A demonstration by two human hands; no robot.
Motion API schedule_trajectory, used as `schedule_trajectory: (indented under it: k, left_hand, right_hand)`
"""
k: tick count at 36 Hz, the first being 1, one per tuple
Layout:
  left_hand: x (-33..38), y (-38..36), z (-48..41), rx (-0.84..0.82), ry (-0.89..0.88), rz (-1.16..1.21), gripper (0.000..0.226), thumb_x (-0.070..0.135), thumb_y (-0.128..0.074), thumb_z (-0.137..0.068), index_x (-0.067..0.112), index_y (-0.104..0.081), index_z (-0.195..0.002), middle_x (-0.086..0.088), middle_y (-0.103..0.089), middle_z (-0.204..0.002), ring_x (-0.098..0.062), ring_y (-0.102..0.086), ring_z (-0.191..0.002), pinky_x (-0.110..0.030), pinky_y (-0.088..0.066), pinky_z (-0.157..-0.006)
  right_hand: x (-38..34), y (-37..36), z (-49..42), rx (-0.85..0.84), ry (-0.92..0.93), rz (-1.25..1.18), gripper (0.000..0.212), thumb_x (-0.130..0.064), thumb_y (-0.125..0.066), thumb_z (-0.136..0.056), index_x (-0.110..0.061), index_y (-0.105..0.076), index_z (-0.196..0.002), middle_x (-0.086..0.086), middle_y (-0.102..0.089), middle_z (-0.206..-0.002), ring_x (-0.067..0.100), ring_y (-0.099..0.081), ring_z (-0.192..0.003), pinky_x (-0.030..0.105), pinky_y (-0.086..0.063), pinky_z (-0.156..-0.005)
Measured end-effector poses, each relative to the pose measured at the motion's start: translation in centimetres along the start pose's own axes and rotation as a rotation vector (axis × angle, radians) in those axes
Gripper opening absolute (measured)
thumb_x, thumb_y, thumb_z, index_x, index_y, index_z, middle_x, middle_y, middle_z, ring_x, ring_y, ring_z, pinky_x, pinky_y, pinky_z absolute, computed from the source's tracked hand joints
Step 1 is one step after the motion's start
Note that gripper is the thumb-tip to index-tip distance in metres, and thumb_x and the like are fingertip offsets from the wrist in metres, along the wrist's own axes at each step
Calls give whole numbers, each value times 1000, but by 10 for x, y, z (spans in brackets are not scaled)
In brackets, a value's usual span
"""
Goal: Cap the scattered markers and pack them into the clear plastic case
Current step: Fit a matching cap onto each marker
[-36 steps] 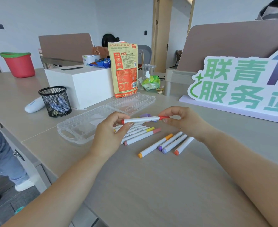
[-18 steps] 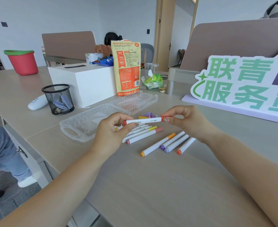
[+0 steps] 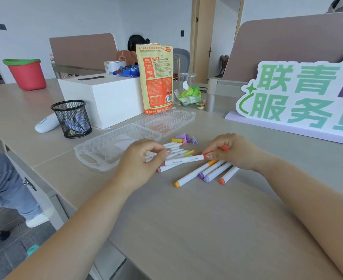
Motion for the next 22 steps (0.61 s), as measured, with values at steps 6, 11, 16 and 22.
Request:
schedule_trajectory:
  k: [6,11,16,22]
  left_hand:
    - [-8,2,-2,16,57,-16,12,21,-61,-91,27,-67,-82,15,-65,-90,4,-54,-87,-4,-36,-71]
    - [-1,-4,-1,-81,-73,-69,13,24,-69,-84,35,-66,-79,15,-63,-85,-1,-55,-90,-10,-37,-75]
    - [1,-13,3,-255,-135,-106,27,63,-68,-63,42,-68,-80,19,-60,-93,-4,-50,-103,-25,-40,-88]
    - [4,-16,6,-332,-191,-185,43,73,-70,-50,42,-66,-80,23,-58,-100,-1,-46,-108,-35,-39,-98]
  right_hand:
    - [10,-5,-8,-13,3,193,14,-28,-69,-84,-41,-75,-88,-20,-62,-82,1,-57,-88,33,-39,-97]
    - [19,16,-4,262,-152,-36,10,-18,-64,-89,-19,-73,-87,-7,-68,-93,15,-61,-84,23,-46,-78]
    - [47,33,0,412,-258,-56,14,-17,-58,-93,-16,-71,-98,-7,-67,-101,9,-57,-94,18,-38,-79]
    - [53,30,-3,423,-284,-54,15,-14,-58,-93,-13,-71,-100,-5,-65,-100,10,-55,-94,21,-38,-82]
Point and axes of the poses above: each hand's wrist, its own z-axis away from the middle knuckle, its own y-axis out of the back of the hand, x = y × z, the point moved 3 cm from there along -z, towards the middle knuckle
